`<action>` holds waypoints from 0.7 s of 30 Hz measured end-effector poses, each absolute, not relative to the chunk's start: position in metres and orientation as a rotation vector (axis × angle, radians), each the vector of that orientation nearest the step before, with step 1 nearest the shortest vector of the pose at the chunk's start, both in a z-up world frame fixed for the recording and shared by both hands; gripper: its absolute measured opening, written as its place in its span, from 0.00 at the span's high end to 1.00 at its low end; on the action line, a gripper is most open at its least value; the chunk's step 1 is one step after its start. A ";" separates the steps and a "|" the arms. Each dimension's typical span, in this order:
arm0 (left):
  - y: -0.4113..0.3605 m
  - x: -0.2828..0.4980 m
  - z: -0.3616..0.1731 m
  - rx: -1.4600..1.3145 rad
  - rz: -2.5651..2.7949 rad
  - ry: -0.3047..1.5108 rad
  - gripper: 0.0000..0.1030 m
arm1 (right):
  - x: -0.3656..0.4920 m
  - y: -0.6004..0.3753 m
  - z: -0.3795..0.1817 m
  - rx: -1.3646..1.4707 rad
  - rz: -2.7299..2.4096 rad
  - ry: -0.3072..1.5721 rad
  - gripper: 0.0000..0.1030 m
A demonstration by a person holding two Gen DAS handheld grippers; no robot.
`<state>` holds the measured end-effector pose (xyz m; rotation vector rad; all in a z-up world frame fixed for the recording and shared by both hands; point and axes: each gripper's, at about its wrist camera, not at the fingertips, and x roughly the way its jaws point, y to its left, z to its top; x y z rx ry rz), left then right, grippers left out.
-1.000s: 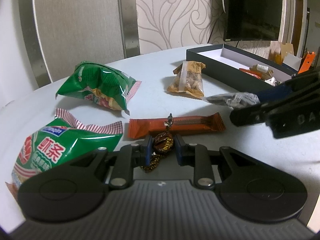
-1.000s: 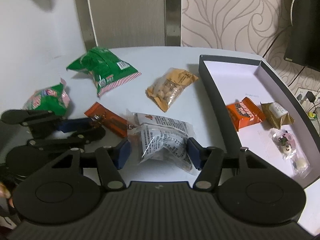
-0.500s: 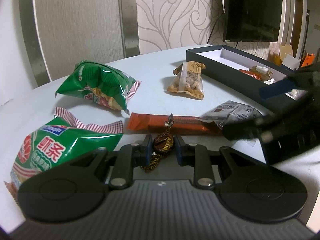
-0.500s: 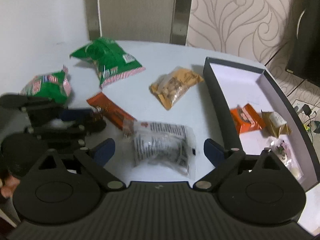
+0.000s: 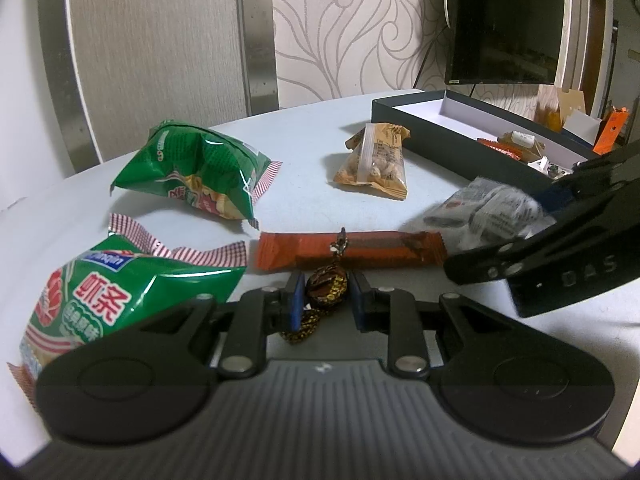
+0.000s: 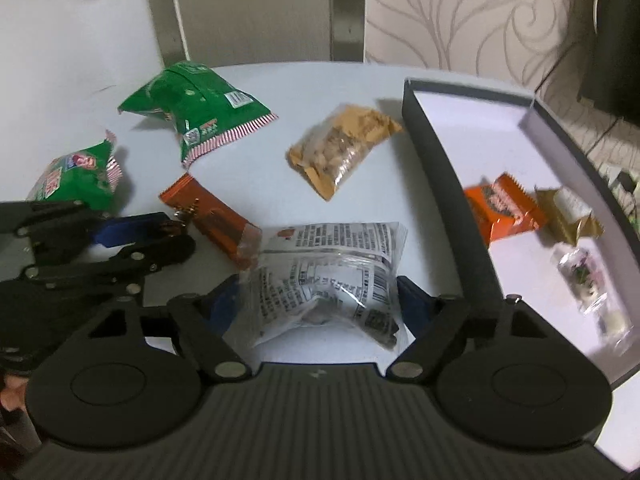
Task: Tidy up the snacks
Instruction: 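Grasp the clear printed snack bag with the right tool while the left tool holds the chocolate, then lift the chocolate with the left tool while the right tool lifts the clear snack bag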
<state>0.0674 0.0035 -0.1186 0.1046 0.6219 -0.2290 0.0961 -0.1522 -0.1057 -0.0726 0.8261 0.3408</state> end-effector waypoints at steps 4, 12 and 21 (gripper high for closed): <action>0.003 0.067 -0.119 0.105 -0.229 0.622 0.74 | 0.089 -0.155 -0.096 -0.052 0.342 0.801 0.20; 0.004 0.068 -0.119 0.109 -0.229 0.623 0.74 | 0.077 -0.157 -0.087 -0.028 0.347 0.790 0.20; 0.003 0.066 -0.119 0.123 -0.230 0.624 0.75 | 0.067 -0.157 -0.082 -0.011 0.345 0.782 0.20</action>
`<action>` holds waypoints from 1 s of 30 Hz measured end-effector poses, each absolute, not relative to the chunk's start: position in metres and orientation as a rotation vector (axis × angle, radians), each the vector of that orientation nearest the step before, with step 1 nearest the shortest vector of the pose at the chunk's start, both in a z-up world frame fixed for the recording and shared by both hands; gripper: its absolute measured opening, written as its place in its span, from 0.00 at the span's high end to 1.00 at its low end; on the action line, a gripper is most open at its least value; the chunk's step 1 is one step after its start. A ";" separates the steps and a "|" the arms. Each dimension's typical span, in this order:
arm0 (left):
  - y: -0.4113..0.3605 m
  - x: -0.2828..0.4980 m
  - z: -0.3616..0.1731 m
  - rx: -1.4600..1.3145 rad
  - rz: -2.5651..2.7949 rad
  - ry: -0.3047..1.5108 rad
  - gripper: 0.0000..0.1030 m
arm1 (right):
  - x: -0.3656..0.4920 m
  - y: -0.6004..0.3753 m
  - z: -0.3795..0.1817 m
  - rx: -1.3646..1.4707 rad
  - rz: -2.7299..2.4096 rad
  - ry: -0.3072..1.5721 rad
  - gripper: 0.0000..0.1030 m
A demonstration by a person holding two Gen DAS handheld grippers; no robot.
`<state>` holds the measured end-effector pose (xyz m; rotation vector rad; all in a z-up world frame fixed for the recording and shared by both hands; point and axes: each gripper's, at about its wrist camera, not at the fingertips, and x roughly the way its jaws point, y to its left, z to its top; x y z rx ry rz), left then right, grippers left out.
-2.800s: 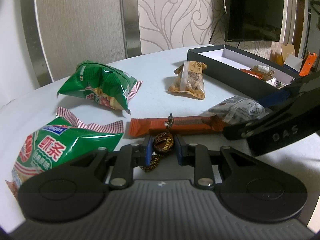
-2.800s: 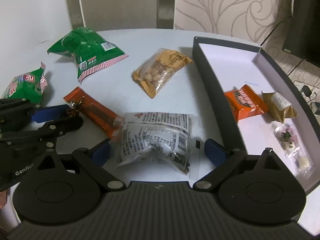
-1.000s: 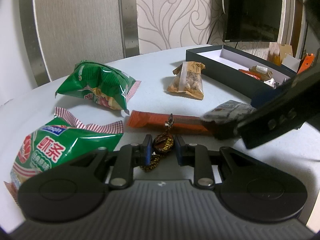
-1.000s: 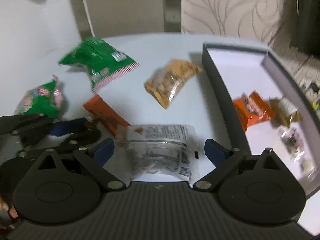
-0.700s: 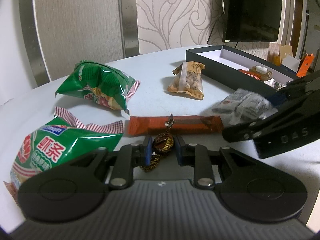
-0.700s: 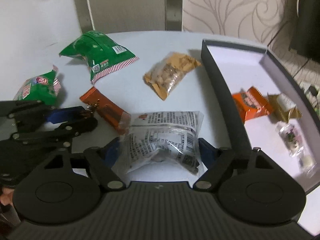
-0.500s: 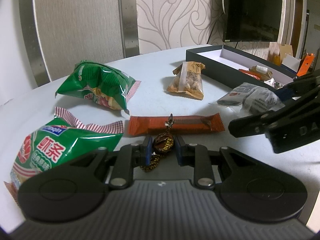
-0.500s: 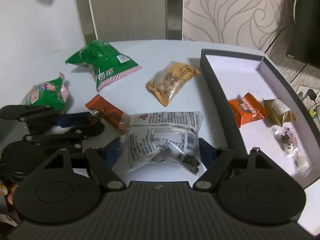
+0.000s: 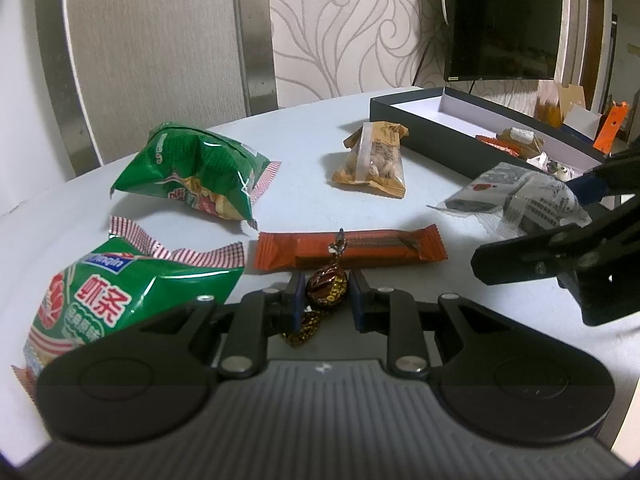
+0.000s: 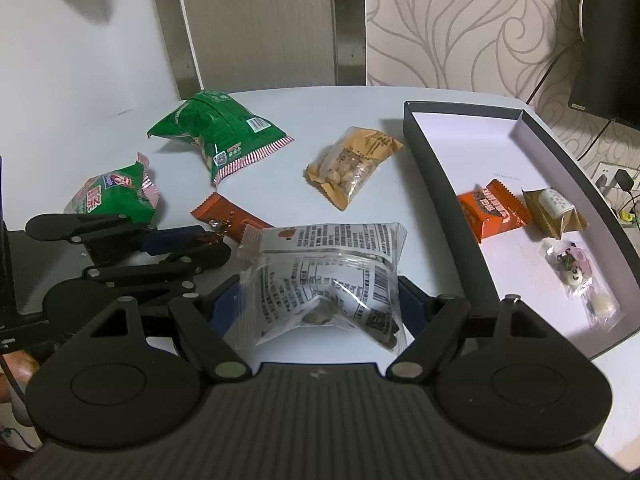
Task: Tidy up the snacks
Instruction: 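Lift the chocolate with the left tool while the right tool lifts the clear snack bag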
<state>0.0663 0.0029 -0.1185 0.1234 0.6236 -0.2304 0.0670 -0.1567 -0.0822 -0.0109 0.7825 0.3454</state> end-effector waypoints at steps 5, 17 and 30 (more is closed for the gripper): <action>0.002 0.063 -0.118 0.123 -0.236 0.628 0.75 | 0.064 -0.157 -0.078 -0.007 0.347 0.769 0.20; 0.014 0.055 -0.112 0.085 -0.246 0.624 0.75 | 0.058 -0.154 -0.075 -0.001 0.369 0.771 0.20; -0.004 0.061 -0.074 0.098 -0.297 0.546 0.75 | 0.052 -0.170 -0.048 0.039 0.365 0.693 0.20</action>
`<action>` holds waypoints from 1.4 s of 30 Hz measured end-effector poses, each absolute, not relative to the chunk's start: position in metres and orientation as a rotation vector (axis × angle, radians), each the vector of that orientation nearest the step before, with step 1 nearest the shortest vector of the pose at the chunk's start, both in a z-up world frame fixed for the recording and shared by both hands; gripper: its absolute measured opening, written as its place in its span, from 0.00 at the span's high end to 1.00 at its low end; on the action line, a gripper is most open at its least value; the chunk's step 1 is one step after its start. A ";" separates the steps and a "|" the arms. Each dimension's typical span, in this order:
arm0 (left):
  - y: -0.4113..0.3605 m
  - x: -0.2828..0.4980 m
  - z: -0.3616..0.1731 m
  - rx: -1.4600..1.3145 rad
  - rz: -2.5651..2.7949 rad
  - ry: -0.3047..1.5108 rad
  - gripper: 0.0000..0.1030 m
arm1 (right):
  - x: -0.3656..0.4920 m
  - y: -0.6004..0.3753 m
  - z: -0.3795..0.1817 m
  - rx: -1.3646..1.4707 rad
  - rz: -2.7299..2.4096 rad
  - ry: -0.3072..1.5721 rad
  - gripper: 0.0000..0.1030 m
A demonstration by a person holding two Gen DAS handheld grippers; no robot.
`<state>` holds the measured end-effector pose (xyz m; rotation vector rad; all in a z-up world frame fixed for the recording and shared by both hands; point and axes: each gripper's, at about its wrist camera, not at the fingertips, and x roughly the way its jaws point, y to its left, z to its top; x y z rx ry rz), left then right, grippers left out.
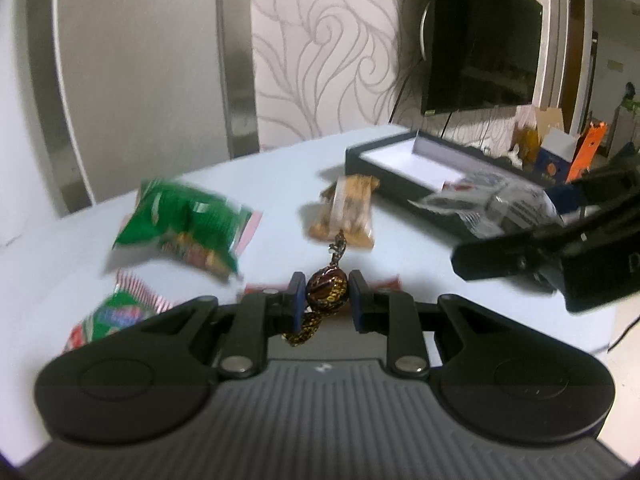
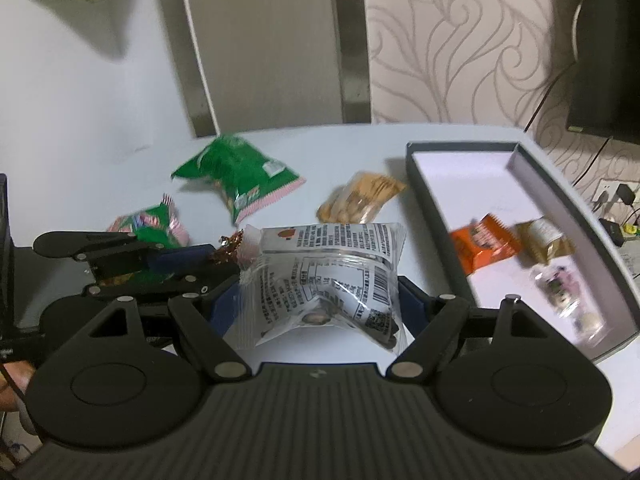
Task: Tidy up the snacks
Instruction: 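Lift the chocolate with the left tool while the right tool lifts the clear snack bag, then carry the chocolate with the left tool while the right tool carries the snack bag over the box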
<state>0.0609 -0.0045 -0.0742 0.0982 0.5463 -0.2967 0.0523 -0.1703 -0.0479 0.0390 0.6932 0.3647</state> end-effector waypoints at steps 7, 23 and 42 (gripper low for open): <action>-0.040 0.090 -0.053 0.095 -0.336 0.500 0.75 | 0.056 -0.214 -0.042 0.086 0.291 0.675 0.20; -0.140 0.146 -0.049 0.138 -0.425 0.493 0.75 | 0.077 -0.303 -0.068 0.161 0.183 0.713 0.19; -0.192 0.198 -0.073 0.129 -0.371 0.537 0.75 | 0.099 -0.336 -0.086 0.140 0.204 0.734 0.19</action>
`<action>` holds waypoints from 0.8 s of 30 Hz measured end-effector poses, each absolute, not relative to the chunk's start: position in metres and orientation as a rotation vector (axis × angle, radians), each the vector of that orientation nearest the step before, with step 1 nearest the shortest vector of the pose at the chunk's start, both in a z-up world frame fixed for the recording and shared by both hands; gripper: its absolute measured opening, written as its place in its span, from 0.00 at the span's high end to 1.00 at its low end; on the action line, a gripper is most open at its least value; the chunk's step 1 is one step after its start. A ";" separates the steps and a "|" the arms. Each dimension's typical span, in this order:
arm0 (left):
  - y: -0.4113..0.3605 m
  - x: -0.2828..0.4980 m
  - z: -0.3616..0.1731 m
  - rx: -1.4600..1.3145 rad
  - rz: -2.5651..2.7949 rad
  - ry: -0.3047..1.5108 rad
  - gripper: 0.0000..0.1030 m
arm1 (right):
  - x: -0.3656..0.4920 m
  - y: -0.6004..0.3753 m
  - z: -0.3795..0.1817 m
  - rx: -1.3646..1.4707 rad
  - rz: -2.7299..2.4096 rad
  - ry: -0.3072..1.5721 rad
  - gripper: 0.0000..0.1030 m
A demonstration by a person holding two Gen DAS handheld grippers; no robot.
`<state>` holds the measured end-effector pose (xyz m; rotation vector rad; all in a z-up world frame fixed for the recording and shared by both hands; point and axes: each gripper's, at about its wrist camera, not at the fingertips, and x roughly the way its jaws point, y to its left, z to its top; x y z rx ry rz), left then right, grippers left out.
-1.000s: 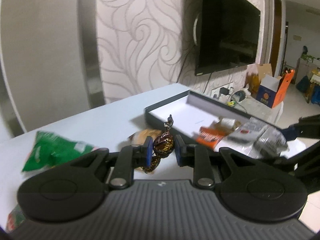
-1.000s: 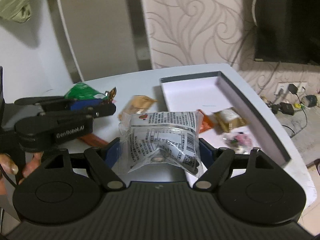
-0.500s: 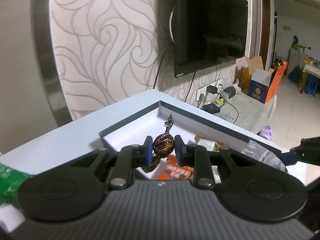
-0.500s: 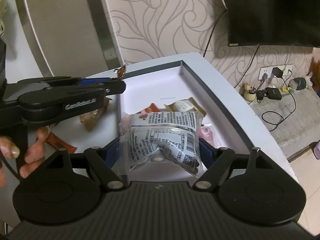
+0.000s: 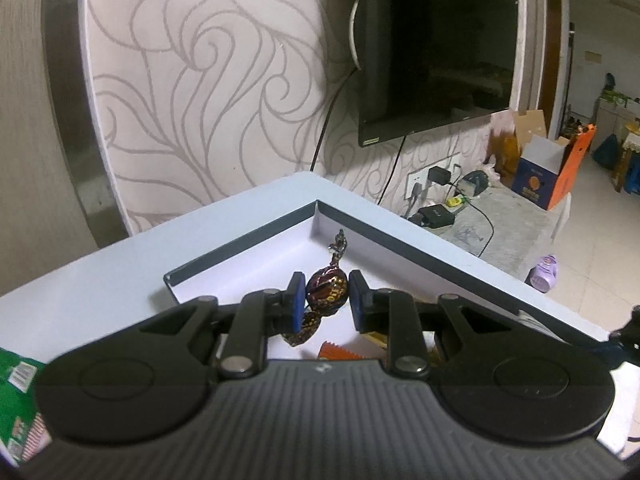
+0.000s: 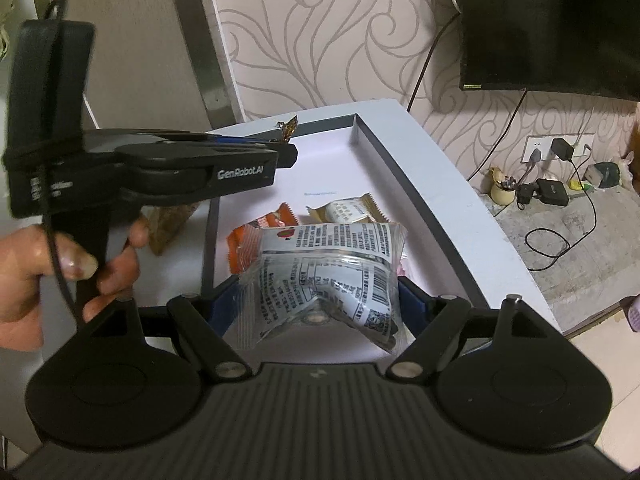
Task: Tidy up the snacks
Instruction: 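Carry the chocolate with the left tool while the right tool carries the snack bag over the box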
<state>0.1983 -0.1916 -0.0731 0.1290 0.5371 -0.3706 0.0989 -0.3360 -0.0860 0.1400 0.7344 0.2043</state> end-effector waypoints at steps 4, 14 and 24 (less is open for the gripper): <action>-0.197 0.204 -0.078 0.123 -0.374 0.543 0.75 | 0.102 -0.338 -0.090 0.135 0.203 0.745 0.19; -0.203 0.224 -0.089 0.141 -0.360 0.570 0.75 | 0.115 -0.335 -0.101 0.112 0.226 0.777 0.18; -0.212 0.246 -0.090 0.166 -0.344 0.580 0.75 | 0.132 -0.334 -0.113 0.081 0.214 0.813 0.18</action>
